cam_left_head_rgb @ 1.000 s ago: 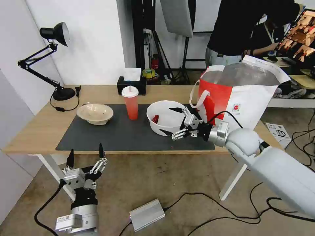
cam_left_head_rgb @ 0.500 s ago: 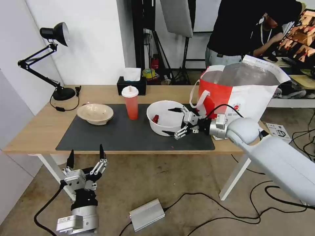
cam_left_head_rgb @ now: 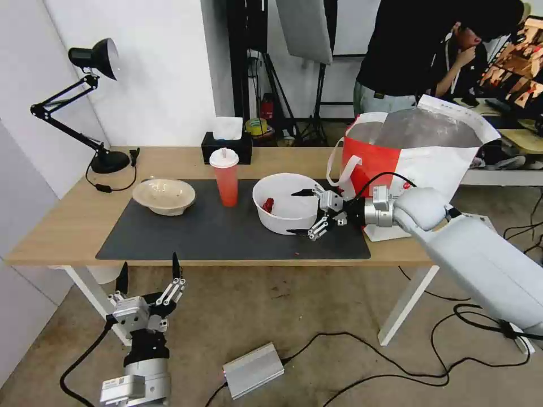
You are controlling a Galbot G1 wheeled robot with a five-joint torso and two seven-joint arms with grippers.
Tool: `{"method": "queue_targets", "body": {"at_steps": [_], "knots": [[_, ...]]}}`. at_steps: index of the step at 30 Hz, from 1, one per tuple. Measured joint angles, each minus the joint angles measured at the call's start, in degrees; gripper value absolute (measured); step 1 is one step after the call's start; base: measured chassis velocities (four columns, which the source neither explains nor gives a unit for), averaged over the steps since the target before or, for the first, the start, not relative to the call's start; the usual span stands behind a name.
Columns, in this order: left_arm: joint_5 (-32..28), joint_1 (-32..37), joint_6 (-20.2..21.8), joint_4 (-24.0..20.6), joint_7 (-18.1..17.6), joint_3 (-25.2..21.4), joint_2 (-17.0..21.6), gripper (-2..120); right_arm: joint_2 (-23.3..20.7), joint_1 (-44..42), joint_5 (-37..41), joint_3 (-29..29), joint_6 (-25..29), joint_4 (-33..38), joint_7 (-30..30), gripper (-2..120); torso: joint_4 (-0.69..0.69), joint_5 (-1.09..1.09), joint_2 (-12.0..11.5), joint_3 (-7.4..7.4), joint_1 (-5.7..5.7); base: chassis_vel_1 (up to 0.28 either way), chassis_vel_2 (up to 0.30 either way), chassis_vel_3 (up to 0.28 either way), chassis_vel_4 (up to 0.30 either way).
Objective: Pick up the trash from the table and place it into the takeout bag.
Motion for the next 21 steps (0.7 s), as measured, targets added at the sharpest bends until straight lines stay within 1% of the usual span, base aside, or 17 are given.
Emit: {"method": "queue_targets", "body": {"at_steps": [2, 12, 21], "knots": [[0.0, -0.2, -0.1, 0.2, 0.0, 0.3, 0.0, 100, 0.4, 1.7, -0.1, -0.8, -0.4, -1.5, -1.9, 100, 0.00, 0.00, 0.0, 0.00, 0.00, 0.000, 0.000, 0.000, 0.000], [0.1, -0.3, -0.4, 0.5, 0.0, 0.6, 0.0, 100, 1.9, 4.7, -1.1, -2.8, -0.7, -4.3, -4.2, 100, 0.00, 0.00, 0.0, 0.00, 0.00, 0.000, 0.000, 0.000, 0.000], [0.1, 0.0, -0.5, 0.1, -0.1, 0.6, 0.0, 100, 4.9, 7.6, -2.2, -4.1, -0.7, -9.2, -7.8, 100, 0.00, -0.01, 0.0, 0.00, 0.00, 0.000, 0.000, 0.000, 0.000]]}}
